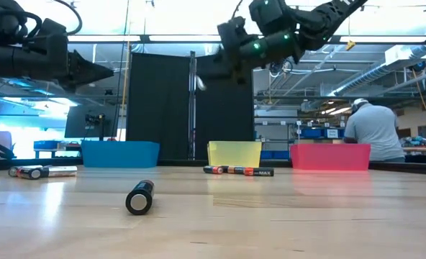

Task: Sort batteries
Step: Put the silver battery into the blue bin

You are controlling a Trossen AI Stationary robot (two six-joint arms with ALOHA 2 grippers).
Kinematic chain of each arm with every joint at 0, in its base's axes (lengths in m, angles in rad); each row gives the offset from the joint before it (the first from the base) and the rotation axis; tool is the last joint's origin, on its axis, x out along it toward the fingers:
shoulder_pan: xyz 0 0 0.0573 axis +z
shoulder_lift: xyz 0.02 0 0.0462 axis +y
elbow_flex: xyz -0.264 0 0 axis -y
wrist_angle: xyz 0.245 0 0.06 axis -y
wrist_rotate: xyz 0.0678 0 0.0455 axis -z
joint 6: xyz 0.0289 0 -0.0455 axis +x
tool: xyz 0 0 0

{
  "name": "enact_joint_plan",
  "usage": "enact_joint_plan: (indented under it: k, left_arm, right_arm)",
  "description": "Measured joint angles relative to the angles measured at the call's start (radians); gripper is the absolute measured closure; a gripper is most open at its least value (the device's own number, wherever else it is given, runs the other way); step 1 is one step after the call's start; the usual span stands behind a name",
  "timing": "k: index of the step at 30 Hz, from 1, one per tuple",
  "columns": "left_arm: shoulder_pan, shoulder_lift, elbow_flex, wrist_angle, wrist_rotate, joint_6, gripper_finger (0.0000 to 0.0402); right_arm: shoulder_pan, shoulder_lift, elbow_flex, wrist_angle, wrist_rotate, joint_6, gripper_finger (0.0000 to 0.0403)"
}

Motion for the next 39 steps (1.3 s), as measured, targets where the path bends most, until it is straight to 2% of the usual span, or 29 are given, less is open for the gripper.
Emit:
enact_joint_plan:
  k: [3, 5, 9, 13, 22, 33, 39]
  left_arm:
    - [-0.002, 0.005, 0.0, 0.049, 0.061, -0.106, 0.0387]
    - [-0.002, 0.028, 0.0, 0.084, 0.163, -0.142, 0.0387]
    - [-0.016, 0.139, 0.0, 0.198, 0.297, -0.255, 0.0387]
    - [-0.048, 0.29, 0.004, 0.324, 0.309, -0.26, 0.037]
    - [-0.068, 0.664, 0.135, 0.556, 0.286, -0.228, 0.0292]
    - [-0.068, 1.005, 0.342, 0.616, 0.376, -0.159, 0.0284]
    - [-0.068, 1.083, 0.408, 0.639, 0.409, -0.155, 0.0284]
  right_arm:
    - [0.035, 0.0, -0.003, 0.062, -0.005, -0.001, 0.0347]
    - [0.052, 0.0, -0.003, 0.113, -0.005, -0.001, 0.0347]
    - [0.074, -0.001, -0.002, 0.19, -0.004, -0.009, 0.0347]
    - [0.085, -0.001, -0.002, 0.198, -0.004, -0.011, 0.0347]
    - [0.105, -0.001, -0.002, 0.222, -0.003, -0.012, 0.0347]
    - [0.132, -0.001, -0.002, 0.25, -0.003, -0.042, 0.0347]
    - [0.152, -0.001, -0.002, 0.251, 0.001, -0.049, 0.0347]
